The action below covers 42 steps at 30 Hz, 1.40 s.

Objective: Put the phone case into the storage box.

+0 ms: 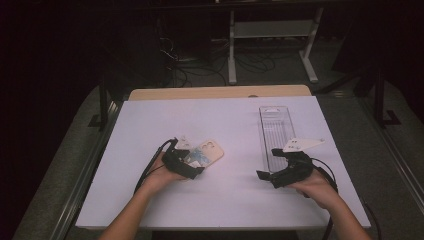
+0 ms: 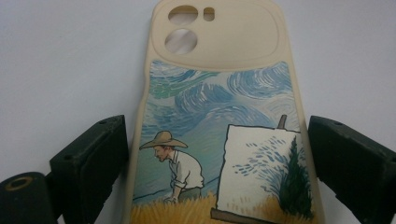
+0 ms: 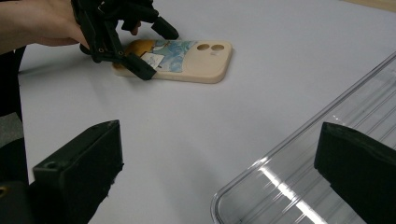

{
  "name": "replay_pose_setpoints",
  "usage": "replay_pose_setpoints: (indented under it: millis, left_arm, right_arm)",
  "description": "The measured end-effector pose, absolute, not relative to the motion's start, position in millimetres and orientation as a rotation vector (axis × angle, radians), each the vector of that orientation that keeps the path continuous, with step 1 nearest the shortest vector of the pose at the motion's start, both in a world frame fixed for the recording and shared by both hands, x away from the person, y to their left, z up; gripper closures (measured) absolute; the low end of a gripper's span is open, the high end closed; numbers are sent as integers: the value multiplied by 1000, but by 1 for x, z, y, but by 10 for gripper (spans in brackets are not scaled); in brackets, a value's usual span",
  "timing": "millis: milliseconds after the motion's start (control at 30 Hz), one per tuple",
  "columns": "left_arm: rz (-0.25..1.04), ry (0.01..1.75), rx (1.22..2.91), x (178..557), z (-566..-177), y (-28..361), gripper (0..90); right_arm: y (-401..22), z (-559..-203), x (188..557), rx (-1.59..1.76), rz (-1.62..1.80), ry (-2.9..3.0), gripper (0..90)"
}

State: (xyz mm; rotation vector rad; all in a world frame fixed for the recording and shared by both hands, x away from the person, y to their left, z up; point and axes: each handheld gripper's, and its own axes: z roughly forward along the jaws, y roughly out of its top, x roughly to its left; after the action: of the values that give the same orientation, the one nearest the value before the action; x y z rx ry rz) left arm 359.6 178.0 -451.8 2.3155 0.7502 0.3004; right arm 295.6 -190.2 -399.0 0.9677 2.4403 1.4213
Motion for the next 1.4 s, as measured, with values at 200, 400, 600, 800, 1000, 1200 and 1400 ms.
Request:
replay_pose_setpoints:
  millis: [200, 400, 600, 800, 1000, 1200, 1400]
  left_arm:
    - [299, 753, 2312, 359, -452, 178, 101]
    - [310, 748, 2304, 358, -453, 179, 104]
    - [321, 743, 2299, 357, -453, 178, 104]
    - [309, 746, 2309, 358, -452, 178, 111]
    - [295, 730, 2319, 359, -450, 178, 114]
    - [284, 697, 2323, 358, -440, 176, 114]
    - [263, 656, 2346, 356, -434, 173, 114]
  right_arm:
    - [-190, -399, 296, 969, 1424, 2440, 6]
    - [-190, -399, 295, 972, 1423, 2441, 6]
    - [-190, -399, 296, 972, 1420, 2440, 6]
    - [-190, -399, 296, 970, 1421, 2440, 6]
    - [-190, -399, 295, 980, 1423, 2444, 6]
    - [-190, -399, 295, 977, 1423, 2443, 6]
    - [-190, -399, 296, 970, 1423, 2439, 6]
